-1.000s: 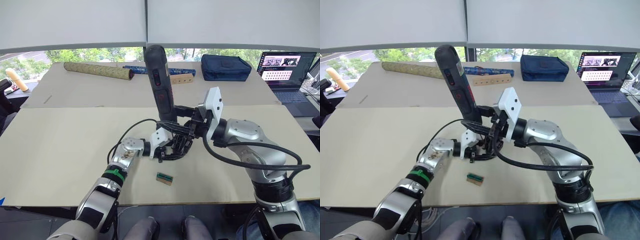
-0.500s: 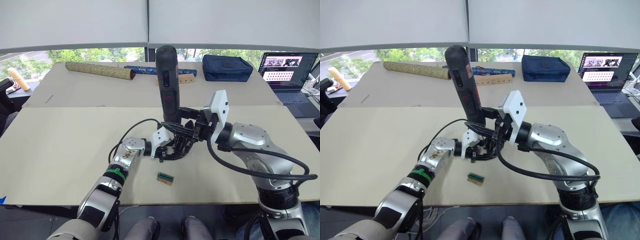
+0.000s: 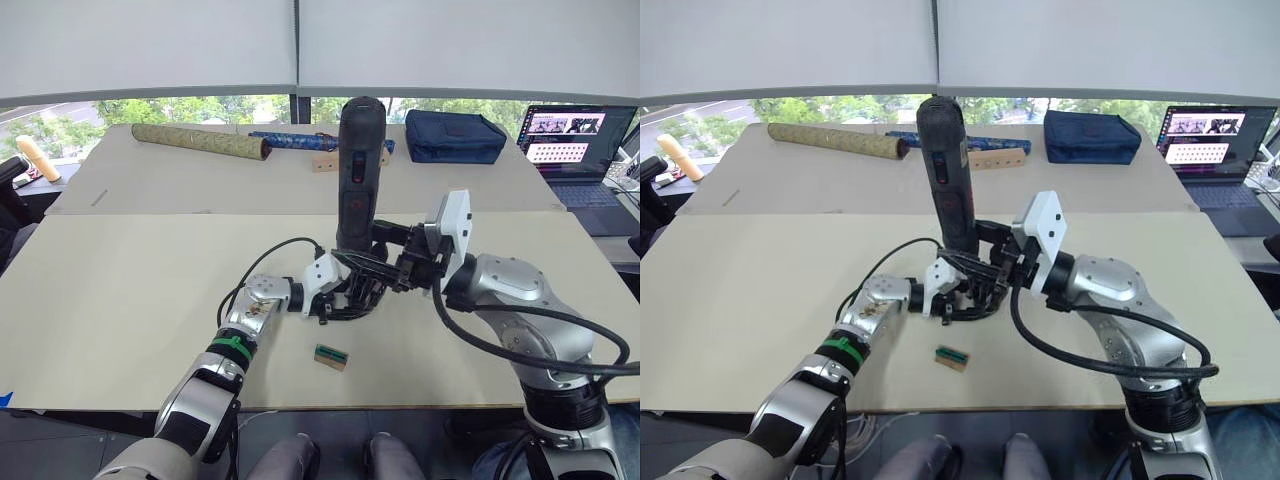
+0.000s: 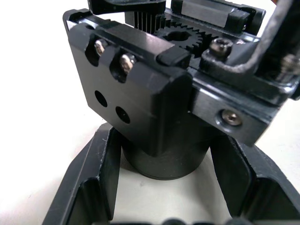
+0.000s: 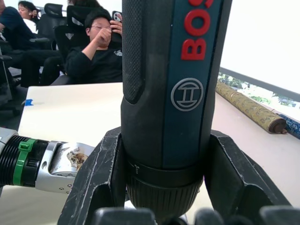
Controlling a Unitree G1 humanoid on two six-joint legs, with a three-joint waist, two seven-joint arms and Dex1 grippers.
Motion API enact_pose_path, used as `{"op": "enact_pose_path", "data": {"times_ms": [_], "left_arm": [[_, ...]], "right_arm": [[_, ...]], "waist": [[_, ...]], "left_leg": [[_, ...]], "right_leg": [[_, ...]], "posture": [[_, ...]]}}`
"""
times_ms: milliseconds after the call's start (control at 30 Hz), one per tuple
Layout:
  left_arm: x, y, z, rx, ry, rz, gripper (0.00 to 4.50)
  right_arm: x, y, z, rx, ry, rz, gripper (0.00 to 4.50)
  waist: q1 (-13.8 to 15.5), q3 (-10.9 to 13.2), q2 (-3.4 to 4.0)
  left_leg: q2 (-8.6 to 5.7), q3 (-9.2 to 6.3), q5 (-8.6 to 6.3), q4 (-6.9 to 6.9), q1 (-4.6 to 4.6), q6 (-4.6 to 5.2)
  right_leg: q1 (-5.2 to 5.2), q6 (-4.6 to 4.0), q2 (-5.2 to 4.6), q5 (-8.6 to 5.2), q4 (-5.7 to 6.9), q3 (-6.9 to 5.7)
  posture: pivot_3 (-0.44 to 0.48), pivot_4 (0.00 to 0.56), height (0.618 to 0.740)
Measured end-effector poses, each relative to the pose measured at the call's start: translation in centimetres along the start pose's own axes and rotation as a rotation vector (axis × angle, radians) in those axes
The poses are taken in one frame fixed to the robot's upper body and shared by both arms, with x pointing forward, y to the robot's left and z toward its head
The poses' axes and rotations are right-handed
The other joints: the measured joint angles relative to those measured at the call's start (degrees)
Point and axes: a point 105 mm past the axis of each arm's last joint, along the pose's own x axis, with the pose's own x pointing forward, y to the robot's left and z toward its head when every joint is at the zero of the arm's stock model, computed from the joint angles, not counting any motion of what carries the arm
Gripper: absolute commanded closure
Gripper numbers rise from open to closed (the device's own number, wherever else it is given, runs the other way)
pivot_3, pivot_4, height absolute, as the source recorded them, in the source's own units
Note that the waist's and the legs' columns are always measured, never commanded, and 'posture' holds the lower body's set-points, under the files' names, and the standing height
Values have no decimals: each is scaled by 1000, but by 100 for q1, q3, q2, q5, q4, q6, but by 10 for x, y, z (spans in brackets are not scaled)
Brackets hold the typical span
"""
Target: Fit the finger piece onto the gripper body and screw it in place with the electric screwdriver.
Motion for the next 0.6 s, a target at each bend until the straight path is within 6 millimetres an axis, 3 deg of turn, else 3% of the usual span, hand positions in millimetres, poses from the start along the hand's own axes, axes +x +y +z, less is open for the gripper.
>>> {"op": "enact_pose_path", "data": {"times_ms": [600], "left_arm": [[4, 1, -3, -7, 17, 3, 2216]], "right_arm": [[-2, -7, -11, -8, 53, 57, 2588]], "waist": [[51, -25, -11]], "left_leg": [[3, 0, -17, -4, 36, 2]], "right_leg": [[21, 2, 2, 0, -6, 1]], "posture": [[0, 150, 740]]}}
